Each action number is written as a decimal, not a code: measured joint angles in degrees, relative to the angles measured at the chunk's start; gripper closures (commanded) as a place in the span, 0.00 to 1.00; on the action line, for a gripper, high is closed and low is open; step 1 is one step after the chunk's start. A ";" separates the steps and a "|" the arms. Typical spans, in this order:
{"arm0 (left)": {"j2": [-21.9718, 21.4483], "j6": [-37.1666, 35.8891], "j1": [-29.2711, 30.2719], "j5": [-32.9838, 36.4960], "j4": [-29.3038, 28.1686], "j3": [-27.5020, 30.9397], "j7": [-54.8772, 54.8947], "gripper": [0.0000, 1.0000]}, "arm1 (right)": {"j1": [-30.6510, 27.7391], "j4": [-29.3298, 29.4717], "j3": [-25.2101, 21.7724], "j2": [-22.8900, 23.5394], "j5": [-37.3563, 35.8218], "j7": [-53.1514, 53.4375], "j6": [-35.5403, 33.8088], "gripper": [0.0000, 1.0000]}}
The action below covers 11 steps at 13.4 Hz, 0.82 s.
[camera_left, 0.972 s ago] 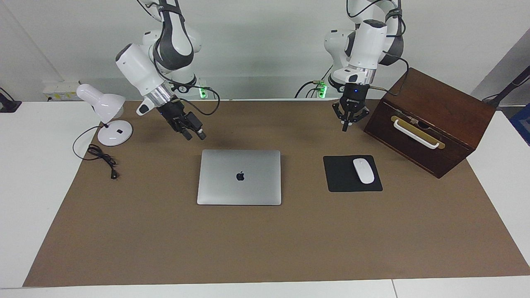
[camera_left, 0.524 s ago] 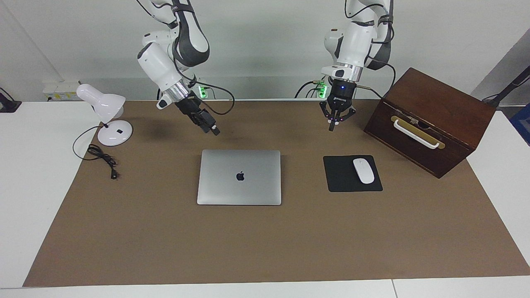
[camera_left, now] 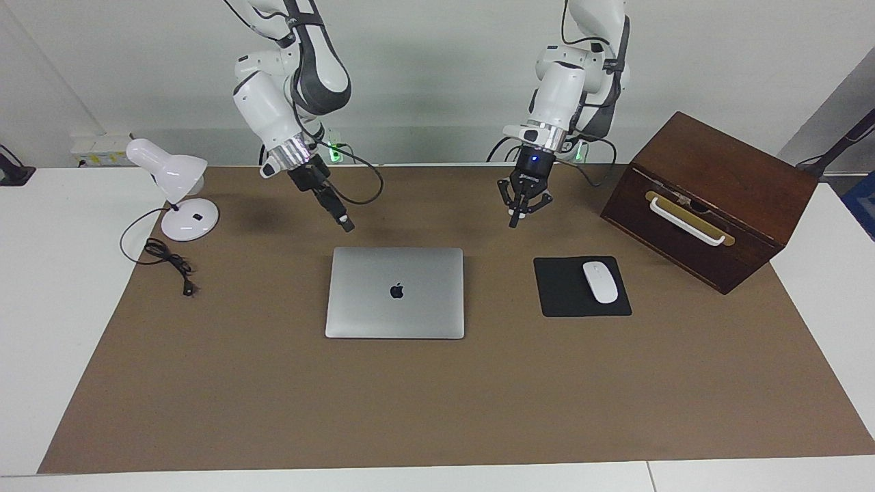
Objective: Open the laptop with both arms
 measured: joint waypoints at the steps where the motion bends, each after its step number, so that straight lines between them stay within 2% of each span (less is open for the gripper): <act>1: 3.14 3.67 -1.06 0.00 -0.01 -0.03 -1.47 1.00 | 1.82 0.07 0.05 0.98 3.01 -1.02 2.25 0.00; 3: 7.67 7.97 -1.99 0.00 0.13 -0.01 -3.12 1.00 | 3.33 0.34 0.14 2.04 7.94 -4.18 3.67 0.00; 7: 10.15 8.58 -2.99 0.00 1.06 0.02 -3.61 1.00 | 3.23 1.17 0.09 2.51 17.52 -13.38 4.11 0.00; 11: 13.69 8.59 -4.99 0.00 3.66 0.04 -3.81 1.00 | 3.24 2.62 0.08 3.27 32.01 -27.74 4.74 0.00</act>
